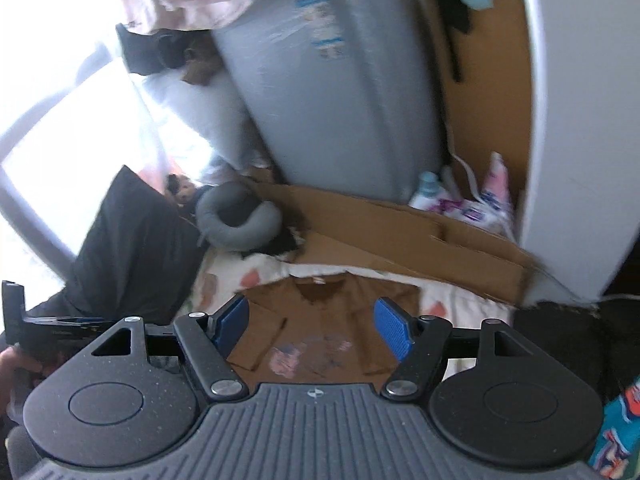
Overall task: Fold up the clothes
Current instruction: 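Lower both open tools to the hem of the brown shirt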
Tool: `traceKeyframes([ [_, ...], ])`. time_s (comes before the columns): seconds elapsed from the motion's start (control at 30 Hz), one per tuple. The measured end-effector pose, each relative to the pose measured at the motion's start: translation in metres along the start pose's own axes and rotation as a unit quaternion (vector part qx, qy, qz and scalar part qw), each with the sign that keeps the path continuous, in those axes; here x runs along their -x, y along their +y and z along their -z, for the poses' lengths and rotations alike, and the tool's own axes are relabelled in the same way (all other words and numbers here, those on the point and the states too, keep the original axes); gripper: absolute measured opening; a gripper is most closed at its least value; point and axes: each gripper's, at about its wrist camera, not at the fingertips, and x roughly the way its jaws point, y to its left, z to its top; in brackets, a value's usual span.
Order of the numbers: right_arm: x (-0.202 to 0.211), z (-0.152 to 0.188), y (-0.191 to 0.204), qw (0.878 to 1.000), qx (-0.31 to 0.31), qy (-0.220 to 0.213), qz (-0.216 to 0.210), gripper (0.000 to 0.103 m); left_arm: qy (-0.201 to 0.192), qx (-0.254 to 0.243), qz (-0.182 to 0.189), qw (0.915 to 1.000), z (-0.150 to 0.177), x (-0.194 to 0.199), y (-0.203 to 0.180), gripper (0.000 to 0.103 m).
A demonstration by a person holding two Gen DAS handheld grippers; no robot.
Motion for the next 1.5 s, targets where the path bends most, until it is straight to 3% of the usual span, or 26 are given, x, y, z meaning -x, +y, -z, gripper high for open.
traceKeyframes([
  [0.23,0.034,0.037,-0.063,0.999,-0.021,-0.004,0.025,0.075,0.002,-0.009,-0.013,0.9999,0.028,-0.007,0.007,0.088],
  [0.4,0.033,0.072,-0.093,0.999,-0.033,0.000,0.028,0.075,0.006,-0.011,-0.022,0.9997,0.051,-0.021,0.015,0.088],
  [0.97,-0.065,0.196,-0.129,0.996,-0.051,0.053,0.049,0.074,0.079,0.012,-0.049,0.9956,0.160,-0.094,0.068,0.081],
  [1.23,-0.103,0.247,-0.128,0.995,-0.035,0.069,0.056,0.071,0.122,0.025,-0.067,0.9899,0.198,-0.125,0.090,0.075],
  [1.5,-0.143,0.300,-0.151,0.992,-0.044,0.107,0.042,0.067,0.164,0.020,-0.069,0.9839,0.234,-0.161,0.100,0.071],
])
